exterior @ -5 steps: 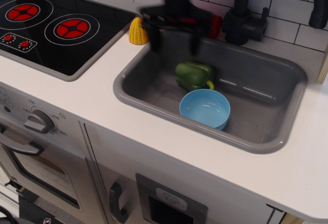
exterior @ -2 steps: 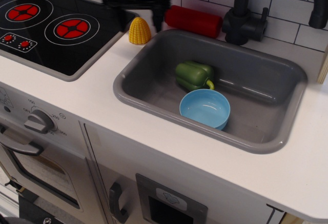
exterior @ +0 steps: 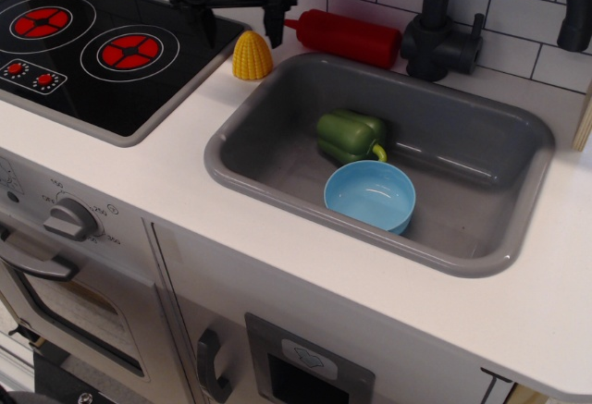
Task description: Put corn in bowl sink
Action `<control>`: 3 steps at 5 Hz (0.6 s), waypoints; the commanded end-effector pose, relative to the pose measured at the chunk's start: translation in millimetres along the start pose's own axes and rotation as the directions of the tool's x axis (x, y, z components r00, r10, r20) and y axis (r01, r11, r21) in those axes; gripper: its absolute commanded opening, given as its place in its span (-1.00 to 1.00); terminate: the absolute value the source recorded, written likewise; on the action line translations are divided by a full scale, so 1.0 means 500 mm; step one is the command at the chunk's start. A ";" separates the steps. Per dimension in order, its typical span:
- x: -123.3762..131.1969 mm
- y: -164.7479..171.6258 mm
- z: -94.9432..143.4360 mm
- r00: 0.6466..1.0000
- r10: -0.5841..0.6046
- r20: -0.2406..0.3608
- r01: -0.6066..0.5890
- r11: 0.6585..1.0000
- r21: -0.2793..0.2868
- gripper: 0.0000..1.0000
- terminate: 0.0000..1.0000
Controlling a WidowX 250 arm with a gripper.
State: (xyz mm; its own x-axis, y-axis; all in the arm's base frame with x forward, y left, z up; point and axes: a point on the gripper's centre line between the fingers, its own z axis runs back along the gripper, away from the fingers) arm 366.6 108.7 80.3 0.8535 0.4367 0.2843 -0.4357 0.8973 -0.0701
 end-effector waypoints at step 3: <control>0.032 -0.032 -0.039 0.995 0.047 0.083 -0.052 0.997 0.057 1.00 -1.00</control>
State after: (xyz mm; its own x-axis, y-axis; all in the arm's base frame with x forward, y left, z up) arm 385.9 100.8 46.3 0.8245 0.4804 0.2989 -0.4998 0.8661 -0.0132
